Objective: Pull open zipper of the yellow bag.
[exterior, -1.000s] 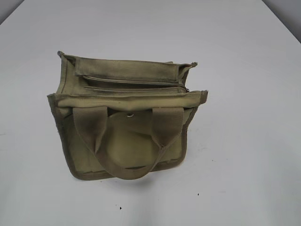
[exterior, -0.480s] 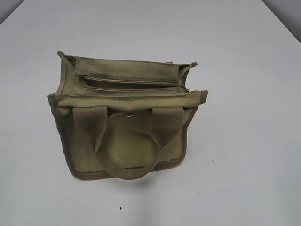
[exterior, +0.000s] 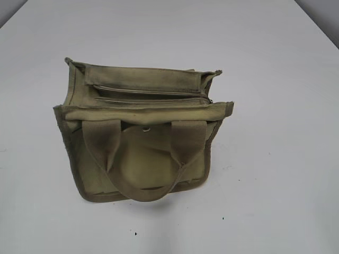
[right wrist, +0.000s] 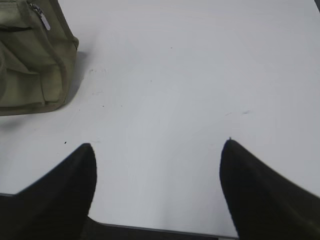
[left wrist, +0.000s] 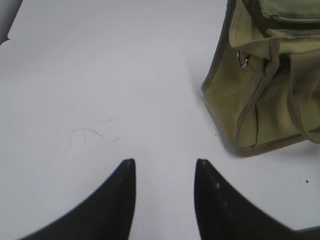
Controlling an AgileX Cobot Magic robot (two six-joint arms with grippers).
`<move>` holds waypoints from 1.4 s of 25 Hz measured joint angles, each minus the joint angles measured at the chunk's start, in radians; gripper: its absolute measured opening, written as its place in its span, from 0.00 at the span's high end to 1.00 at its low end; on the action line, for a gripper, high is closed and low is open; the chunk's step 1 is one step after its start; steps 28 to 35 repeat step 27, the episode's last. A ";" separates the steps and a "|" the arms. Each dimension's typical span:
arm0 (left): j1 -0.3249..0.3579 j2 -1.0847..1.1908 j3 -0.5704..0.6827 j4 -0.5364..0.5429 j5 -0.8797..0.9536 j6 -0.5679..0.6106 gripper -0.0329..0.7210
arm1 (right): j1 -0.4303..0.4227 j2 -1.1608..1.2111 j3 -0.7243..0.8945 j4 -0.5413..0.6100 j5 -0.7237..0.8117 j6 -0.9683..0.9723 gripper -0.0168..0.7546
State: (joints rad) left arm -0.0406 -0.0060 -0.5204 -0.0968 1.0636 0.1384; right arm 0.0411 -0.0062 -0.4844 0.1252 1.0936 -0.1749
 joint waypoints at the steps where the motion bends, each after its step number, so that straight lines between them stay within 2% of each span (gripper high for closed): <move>1: 0.000 0.000 0.000 0.000 0.000 0.000 0.55 | 0.000 0.000 0.000 0.000 0.000 0.000 0.21; 35: 0.000 0.000 0.000 0.000 0.000 0.000 0.55 | -0.008 0.000 0.000 0.000 0.000 0.000 0.21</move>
